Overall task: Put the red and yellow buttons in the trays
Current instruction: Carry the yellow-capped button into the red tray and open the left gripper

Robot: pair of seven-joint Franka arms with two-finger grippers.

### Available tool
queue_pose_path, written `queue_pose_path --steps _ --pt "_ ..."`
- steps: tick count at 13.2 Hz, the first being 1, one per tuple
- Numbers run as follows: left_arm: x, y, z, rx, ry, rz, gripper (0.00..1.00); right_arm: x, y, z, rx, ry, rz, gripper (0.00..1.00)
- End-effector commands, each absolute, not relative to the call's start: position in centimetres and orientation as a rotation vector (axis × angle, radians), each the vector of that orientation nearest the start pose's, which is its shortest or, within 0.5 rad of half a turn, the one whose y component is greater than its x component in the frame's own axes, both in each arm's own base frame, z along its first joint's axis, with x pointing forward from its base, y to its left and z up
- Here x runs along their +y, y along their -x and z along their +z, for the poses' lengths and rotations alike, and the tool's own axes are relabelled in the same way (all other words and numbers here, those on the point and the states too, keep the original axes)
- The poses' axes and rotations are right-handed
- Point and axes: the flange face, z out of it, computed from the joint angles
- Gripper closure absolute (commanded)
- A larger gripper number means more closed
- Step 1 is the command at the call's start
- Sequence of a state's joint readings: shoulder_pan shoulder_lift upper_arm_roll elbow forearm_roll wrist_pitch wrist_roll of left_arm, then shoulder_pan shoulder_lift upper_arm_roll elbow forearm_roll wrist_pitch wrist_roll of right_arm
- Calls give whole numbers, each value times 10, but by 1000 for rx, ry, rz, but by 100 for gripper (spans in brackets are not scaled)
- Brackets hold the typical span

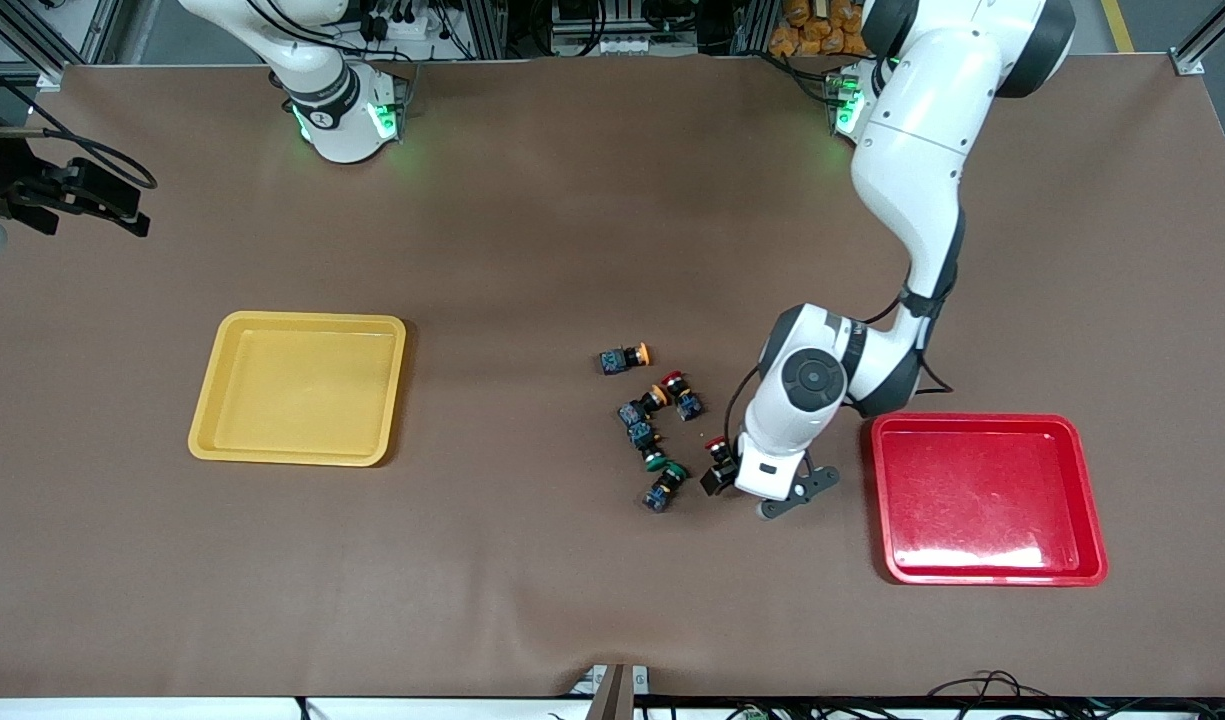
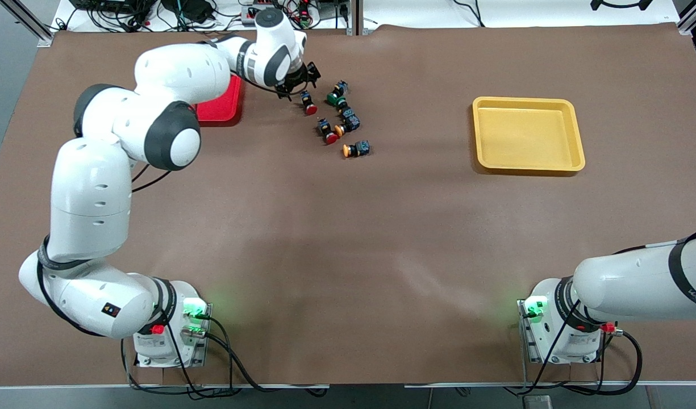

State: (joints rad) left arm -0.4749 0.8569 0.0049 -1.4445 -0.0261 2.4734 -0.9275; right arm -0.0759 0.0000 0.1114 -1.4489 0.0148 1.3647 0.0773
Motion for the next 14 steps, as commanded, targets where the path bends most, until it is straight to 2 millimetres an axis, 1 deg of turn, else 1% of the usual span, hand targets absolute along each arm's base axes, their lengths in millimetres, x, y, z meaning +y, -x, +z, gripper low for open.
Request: queue_pose_path --steps 1,3,4,5,7,8,10,12,14 --pt "-351 -656 190 -688 3142 -278 0 17 -534 668 54 3112 126 0" --pt "-351 -656 190 -635 3129 -297 0 18 -533 667 52 3114 131 0" --pt "-350 -656 190 -617 3123 -301 41 18 -533 667 52 3113 133 0" --pt "-350 -656 190 -607 3120 -304 71 18 -533 667 52 3113 133 0" --pt "-350 -656 189 -607 3116 -306 96 18 -533 667 52 3113 136 0" --pt "-349 -656 190 -605 3116 -309 100 18 -533 667 52 3113 136 0" --pt "-348 -655 189 -602 3108 -290 100 18 -533 666 52 3112 138 0" --pt "-343 -659 194 -604 3108 -299 100 18 -533 667 52 3113 133 0" --pt "-325 -668 207 -584 3071 -293 100 18 -533 667 52 3113 133 0"
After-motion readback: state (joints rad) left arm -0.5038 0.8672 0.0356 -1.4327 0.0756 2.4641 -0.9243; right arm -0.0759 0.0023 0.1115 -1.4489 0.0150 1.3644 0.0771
